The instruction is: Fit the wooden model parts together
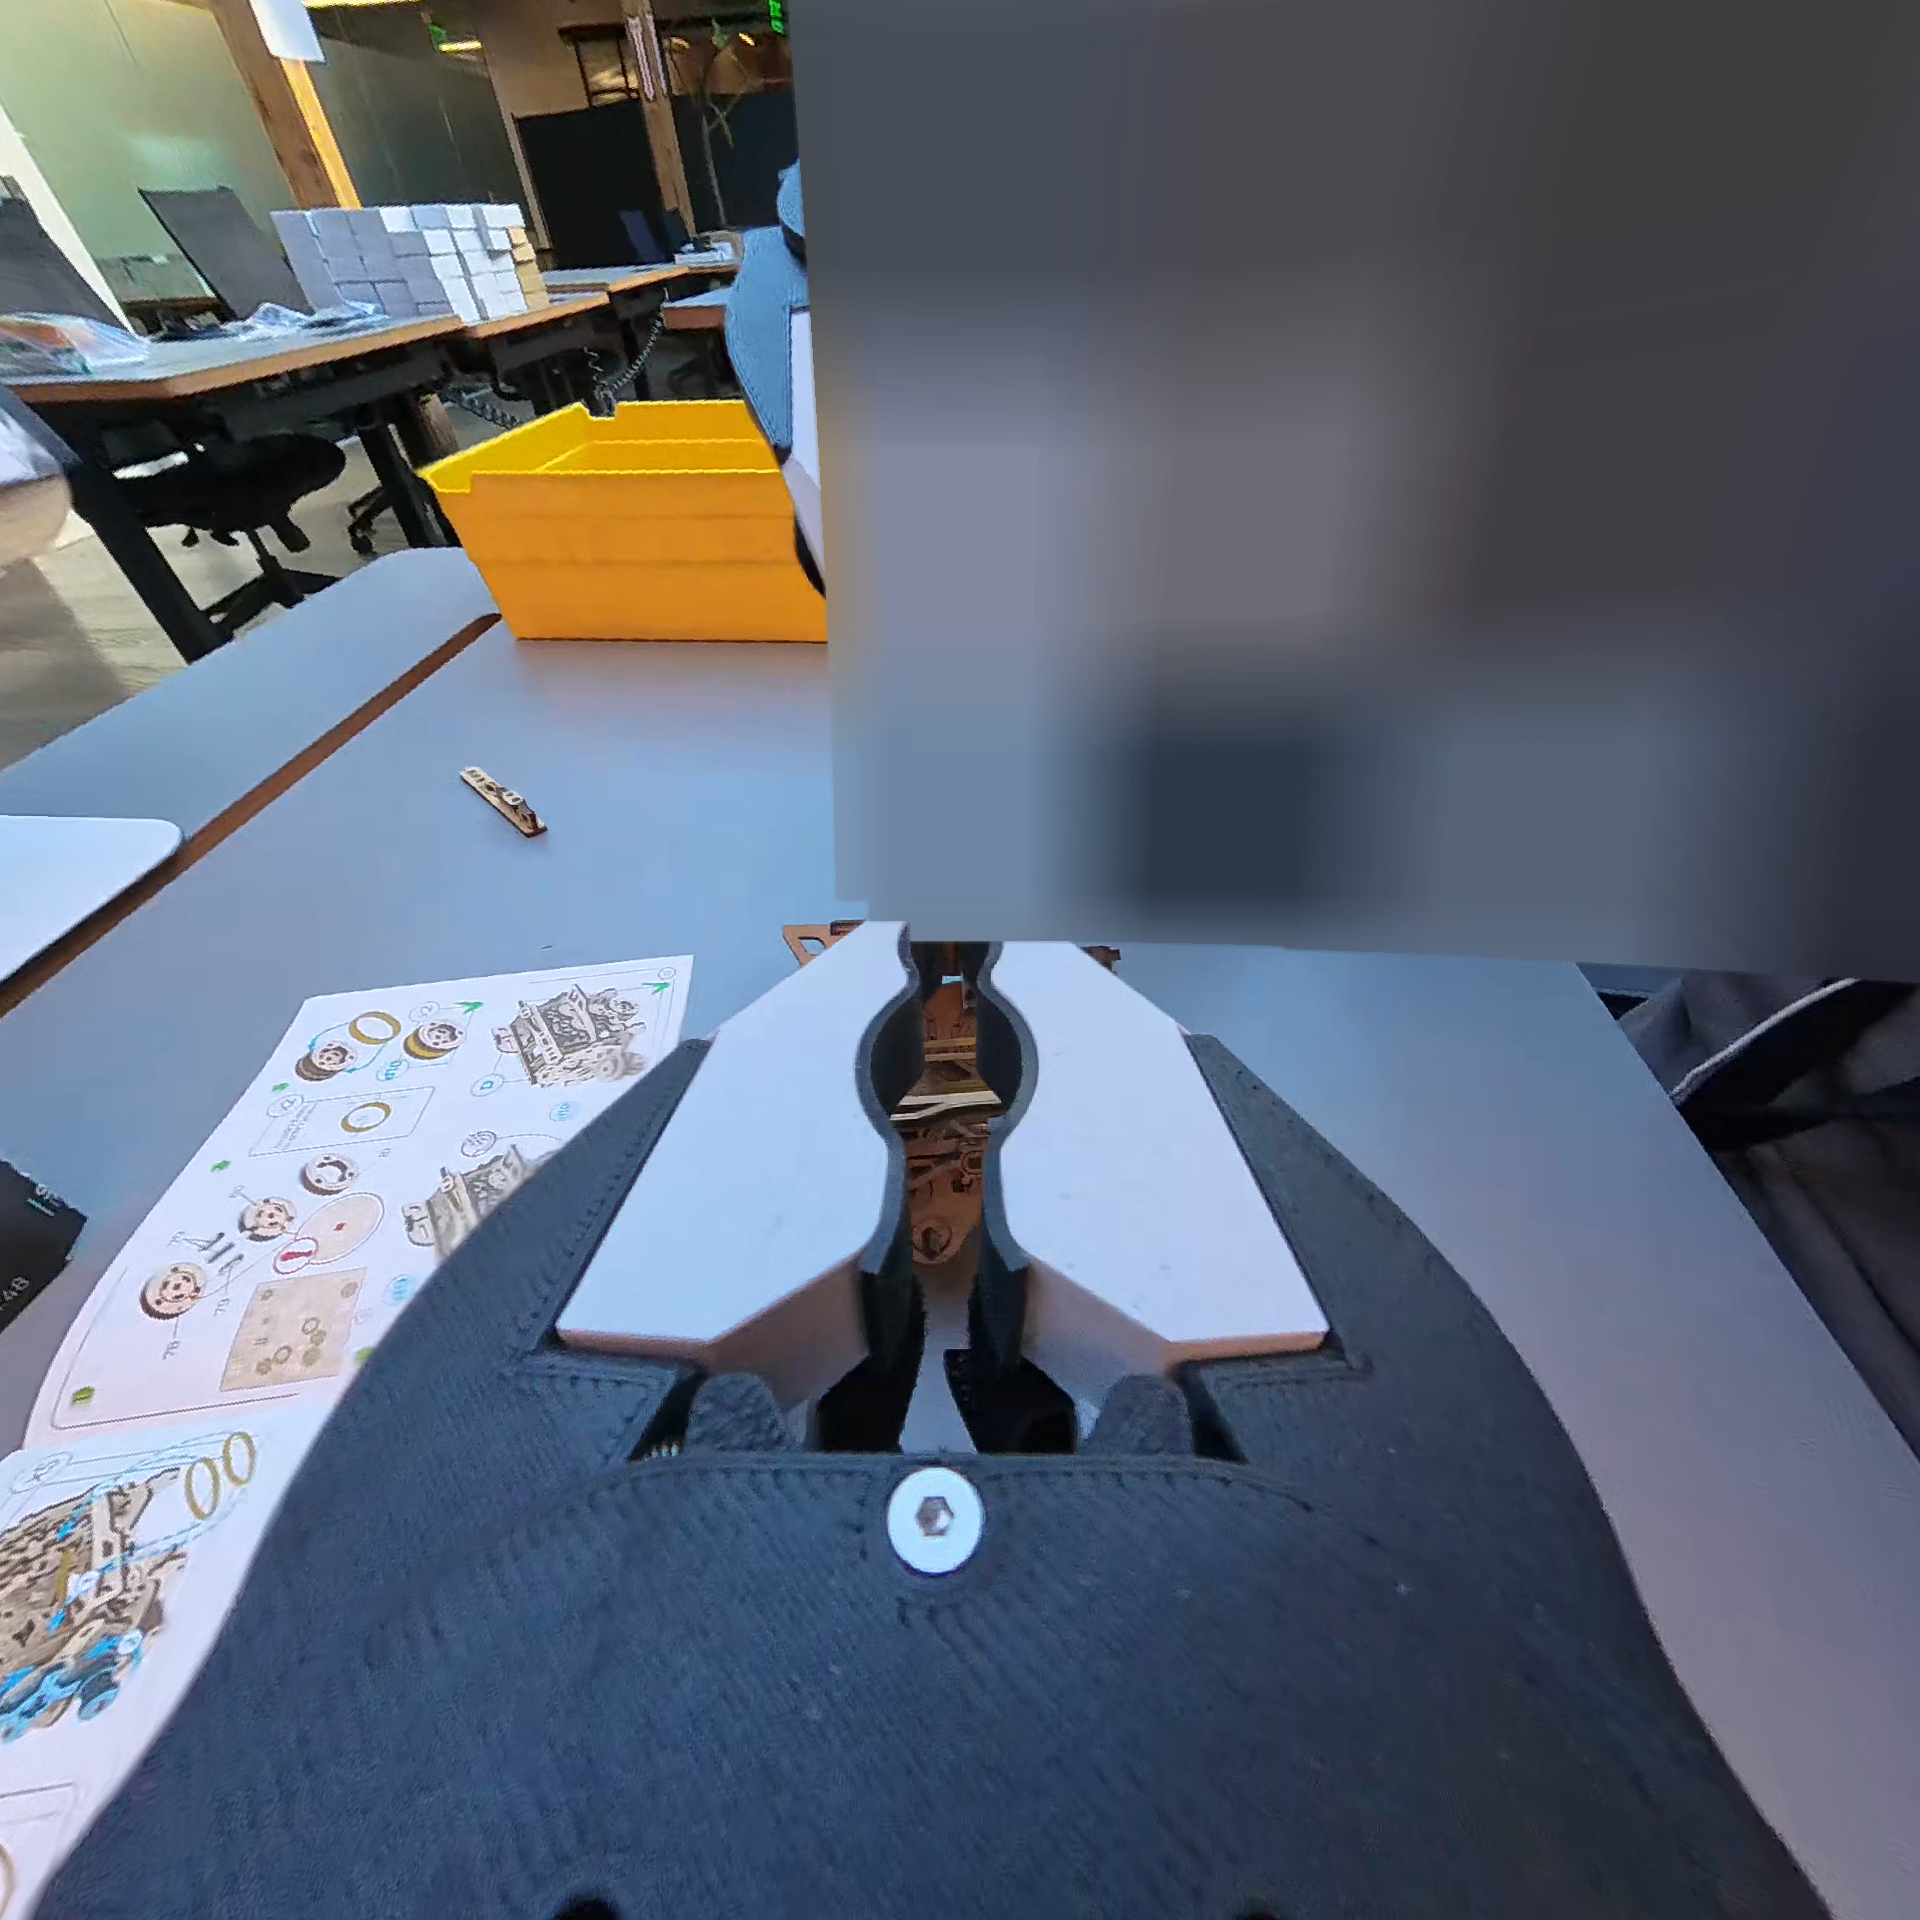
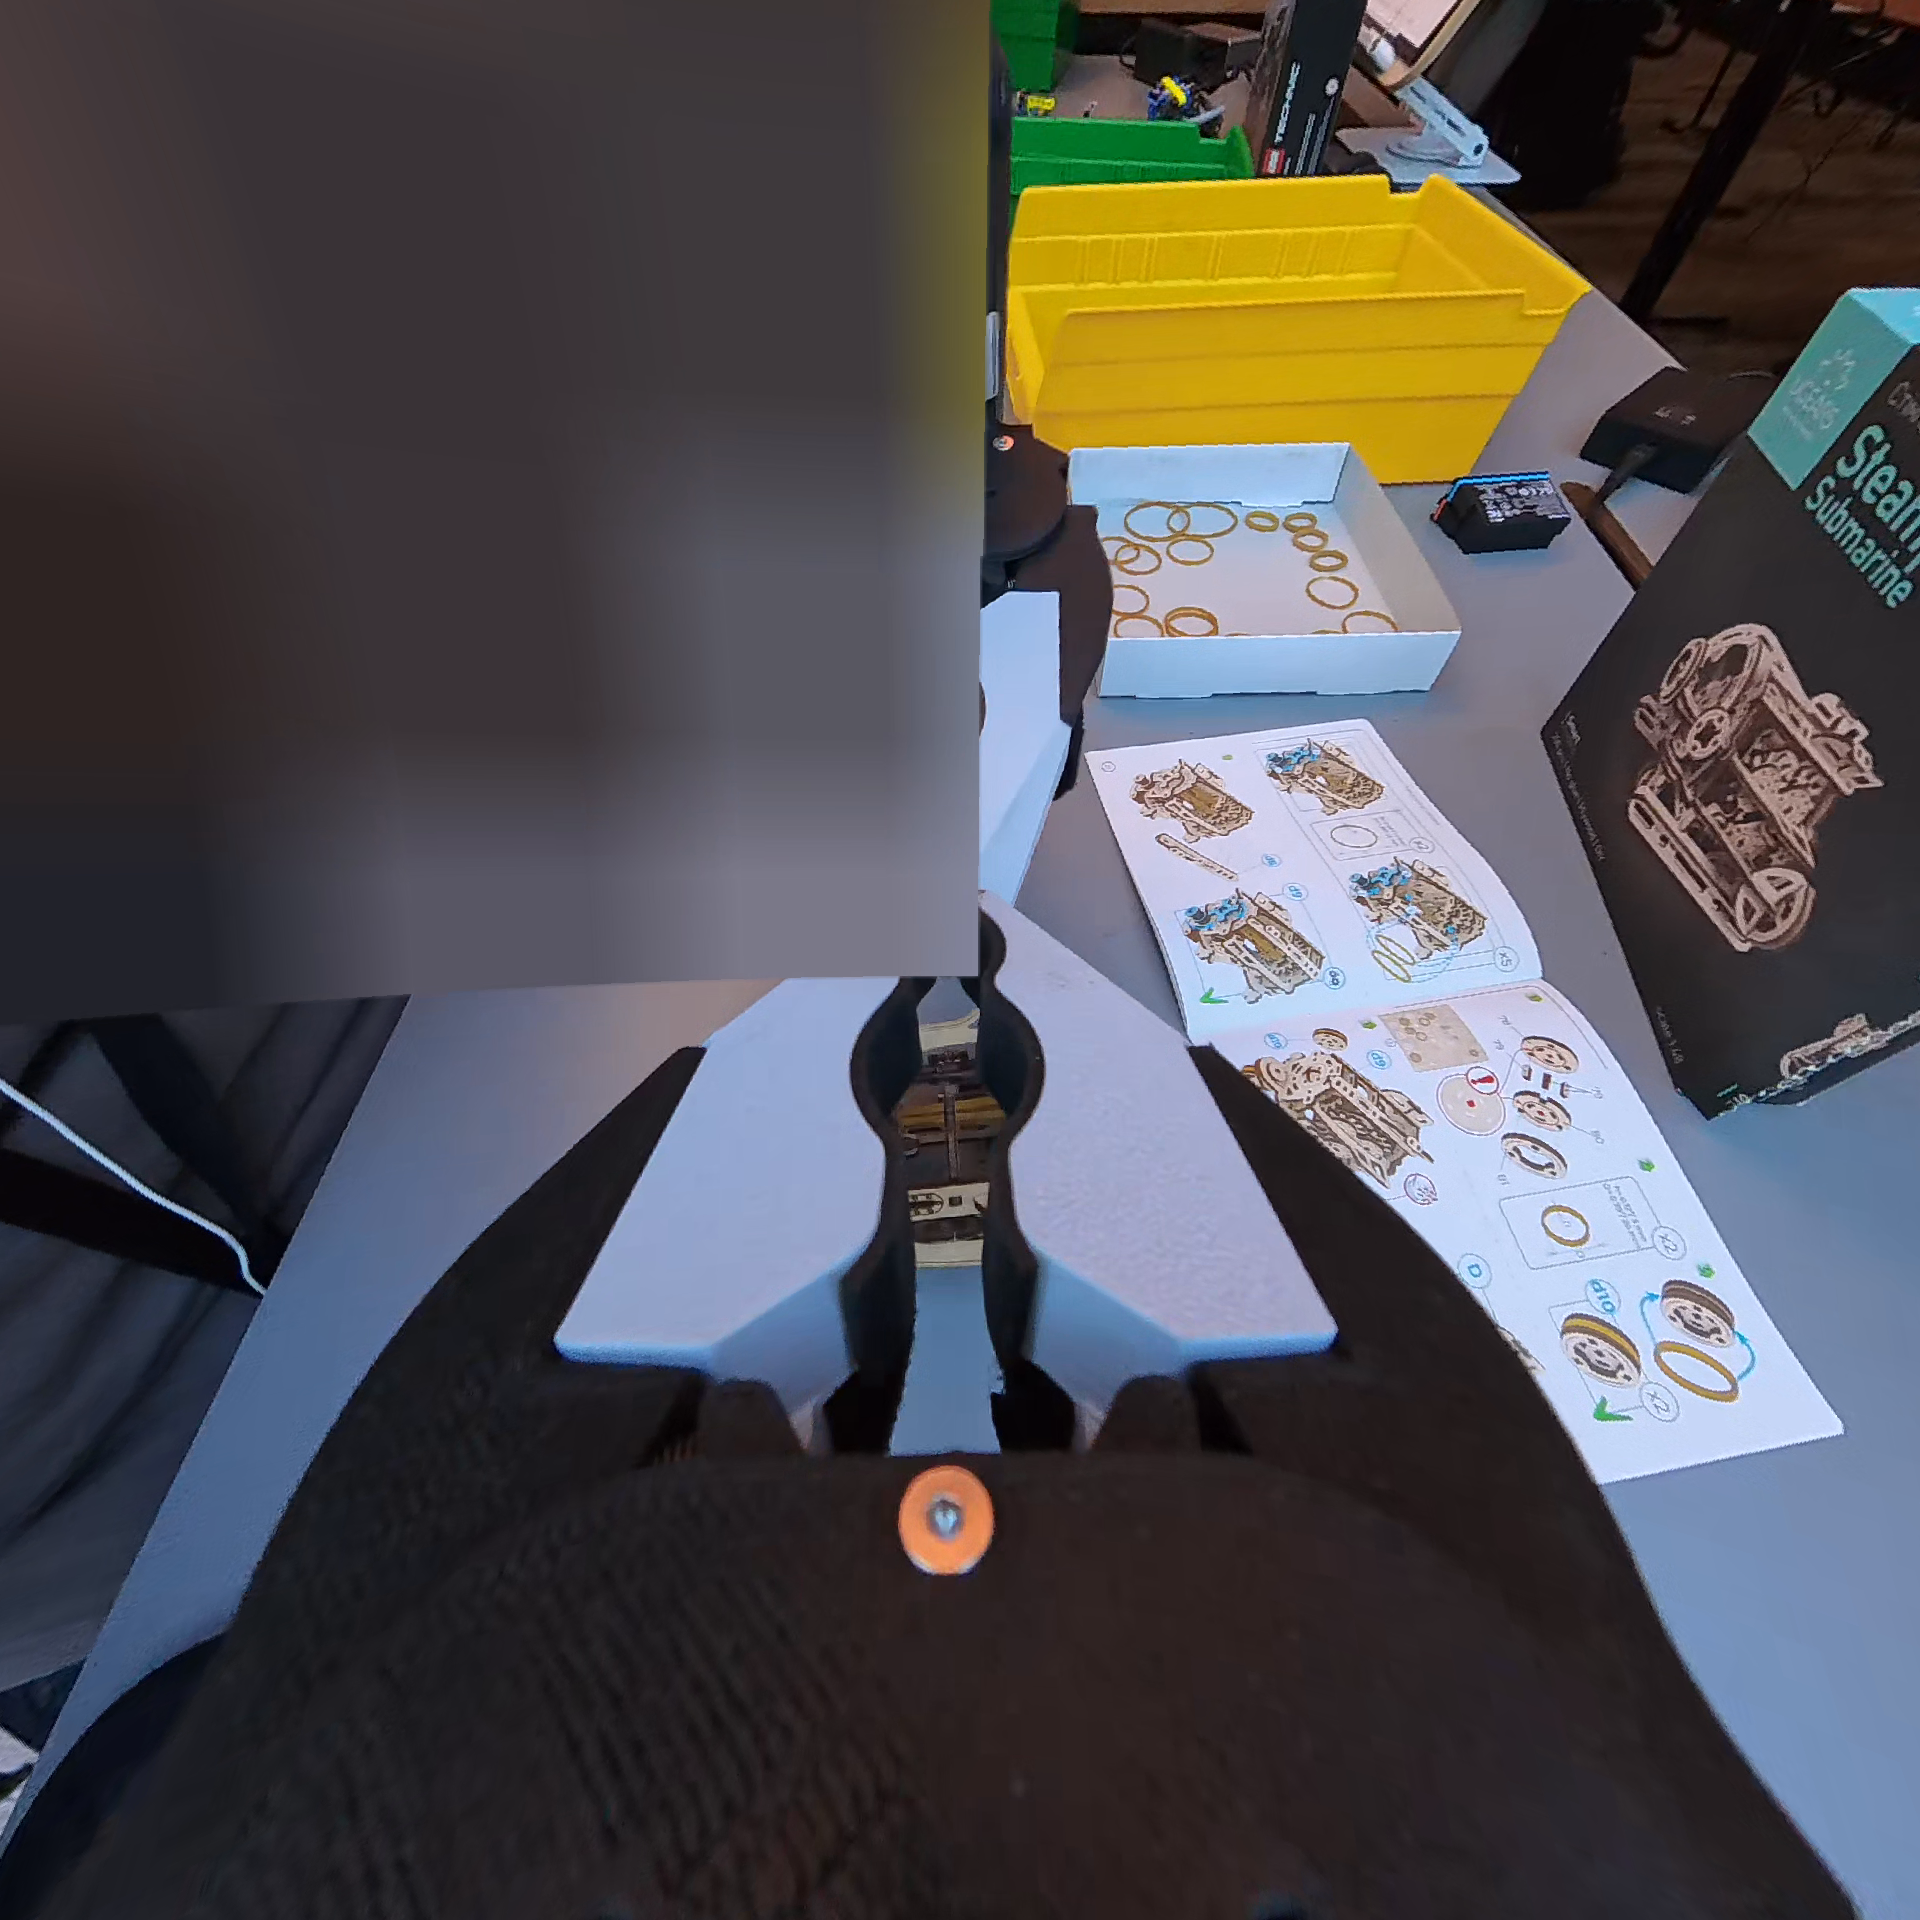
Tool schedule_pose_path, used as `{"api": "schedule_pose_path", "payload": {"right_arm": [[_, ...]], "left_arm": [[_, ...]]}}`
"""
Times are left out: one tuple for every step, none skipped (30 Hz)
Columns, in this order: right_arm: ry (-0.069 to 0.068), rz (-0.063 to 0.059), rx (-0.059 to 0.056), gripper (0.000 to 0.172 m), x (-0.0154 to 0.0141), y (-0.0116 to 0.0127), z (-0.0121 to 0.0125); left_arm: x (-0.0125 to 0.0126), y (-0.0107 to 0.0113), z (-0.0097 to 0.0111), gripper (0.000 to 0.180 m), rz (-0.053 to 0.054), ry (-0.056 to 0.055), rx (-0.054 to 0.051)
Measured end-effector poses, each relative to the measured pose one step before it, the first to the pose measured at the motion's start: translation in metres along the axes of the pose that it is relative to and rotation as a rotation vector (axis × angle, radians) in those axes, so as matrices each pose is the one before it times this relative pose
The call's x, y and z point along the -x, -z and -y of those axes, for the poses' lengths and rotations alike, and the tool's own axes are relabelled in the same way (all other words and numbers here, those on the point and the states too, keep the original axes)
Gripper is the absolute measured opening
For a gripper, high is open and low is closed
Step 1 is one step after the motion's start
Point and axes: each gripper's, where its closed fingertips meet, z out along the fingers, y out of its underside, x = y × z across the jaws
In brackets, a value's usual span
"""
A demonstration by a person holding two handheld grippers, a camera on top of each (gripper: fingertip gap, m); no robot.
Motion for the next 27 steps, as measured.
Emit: {"api": "schedule_pose_path", "payload": {"right_arm": [[0.0017,0.0061,0.0030,0.000,0.00033,0.00046,-0.00162],[0.0087,0.0023,0.0032,0.000,0.00011,0.00016,-0.00184],[0.0075,0.0094,0.0042,0.000,0.00099,-0.00038,-0.00215],[-0.0006,0.0170,0.0088,0.000,0.00161,-0.00078,-0.00279],[-0.0050,0.0138,0.0145,0.000,0.00093,-0.00095,-0.00363],[-0.0059,0.0149,0.0186,0.001,0.00118,-0.00110,-0.00396],[0.0010,0.0129,0.0088,0.002,0.00131,-0.00113,-0.00213],[0.0059,0.0029,0.0051,0.004,0.00046,-0.00147,-0.00137],[0.0056,0.0002,0.0207,0.005,0.00024,-0.00202,-0.00302],[0.0108,-0.0084,0.0364,0.005,-0.00066,-0.00233,-0.00454],[0.0261,-0.0185,0.0463,0.006,-0.00161,-0.00228,-0.00533],[0.0323,-0.0190,0.0580,0.006,-0.00127,-0.00221,-0.00604],[0.0307,-0.0221,0.0486,0.005,-0.00151,-0.00163,-0.00396],[0.0251,-0.0243,0.0487,0.004,-0.00229,-0.00113,-0.00357],[0.0143,-0.0165,0.0480,0.004,-0.00184,-0.00081,-0.00364],[0.0019,0.0016,0.0359,0.004,0.00010,-0.00060,-0.00223],[-0.0076,0.0039,0.0280,0.004,-0.00036,-0.00018,-0.00115],[-0.0003,-0.0004,0.0145,0.004,-0.00091,0.00049,0.00052],[0.0026,0.0036,0.0132,0.004,-0.00039,0.00087,0.00070],[0.0009,-0.0003,0.0156,0.004,-0.00098,0.00133,0.00003],[0.0039,-0.0061,0.0103,0.004,-0.00172,0.00176,0.00053],[0.0025,-0.0040,0.0033,0.004,-0.00115,0.00191,0.00138],[-0.0007,-0.0045,-0.0010,0.003,-0.00104,0.00162,0.00147],[-0.0014,0.0024,-0.0036,0.000,0.00024,0.00141,0.00145],[-0.0005,0.0020,-0.0052,0.000,0.00036,0.00103,0.00111],[0.0027,0.0008,-0.0093,0.000,0.00064,0.00068,0.00130],[-0.0017,-0.0004,-0.0113,0.000,0.00064,0.00022,0.00131]], "left_arm": [[-0.00061,0.00014,-0.00059,0.000,-0.0118,0.0207,0.0097],[-0.00089,-0.00013,-0.00135,0.000,-0.0116,0.0175,0.0142],[-0.00156,-0.00040,-0.00243,0.000,-0.0137,0.0116,0.0204],[-0.00135,-0.00081,-0.00318,0.000,-0.0085,0.0063,0.0249],[-0.00075,-0.00106,-0.00338,0.000,-0.0030,-0.0003,0.0231],[-0.00092,-0.00098,-0.00240,0.000,-0.0022,-0.0049,0.0151],[-0.00054,-0.00080,-0.00131,0.000,-0.0004,-0.0040,0.0066],[0.00034,-0.00075,-0.00091,0.000,0.0023,0.0015,0.0078],[0.00078,-0.00066,-0.00091,0.000,0.0026,0.0041,0.0113],[0.00114,-0.00037,-0.00083,0.000,0.0051,0.0008,0.0118],[0.00174,-0.00015,-0.00091,0.000,0.0100,-0.0051,0.0138],[0.00159,-0.00027,-0.00153,0.000,0.0109,-0.0098,0.0188],[0.00095,-0.00068,-0.00202,0.000,0.0074,-0.0093,0.0221],[0.00060,-0.00051,-0.00106,0.000,0.0068,-0.0041,0.0162],[-0.00008,-0.00074,-0.00086,0.000,0.0015,0.0018,0.0155],[-0.00029,-0.00068,-0.00040,0.000,-0.0019,0.0067,0.0153],[-0.00050,-0.00053,0.00045,0.000,-0.0043,0.0065,0.0103],[-0.00054,-0.00006,0.00192,0.000,-0.0059,0.0053,0.0029],[0.00009,0.00035,0.00289,0.000,-0.0005,0.0030,-0.0048],[0.00077,0.00059,0.00255,0.000,0.0030,0.0002,-0.0026],[0.00086,0.00078,0.00206,0.000,0.0040,-0.0032,-0.0020],[0.00078,0.00091,0.00218,0.000,0.0045,-0.0037,-0.0047],[0.00067,0.00105,0.00193,0.000,0.0056,-0.0023,-0.0070],[0.00026,0.00094,0.00125,0.000,0.0034,-0.0006,-0.0062],[-0.00013,0.00089,0.00111,0.000,0.0008,0.0014,-0.0086],[-0.00058,0.00101,0.00130,0.000,-0.0023,0.0033,-0.0116],[-0.00121,0.00080,0.00066,0.000,-0.0068,0.0044,-0.0078]]}}
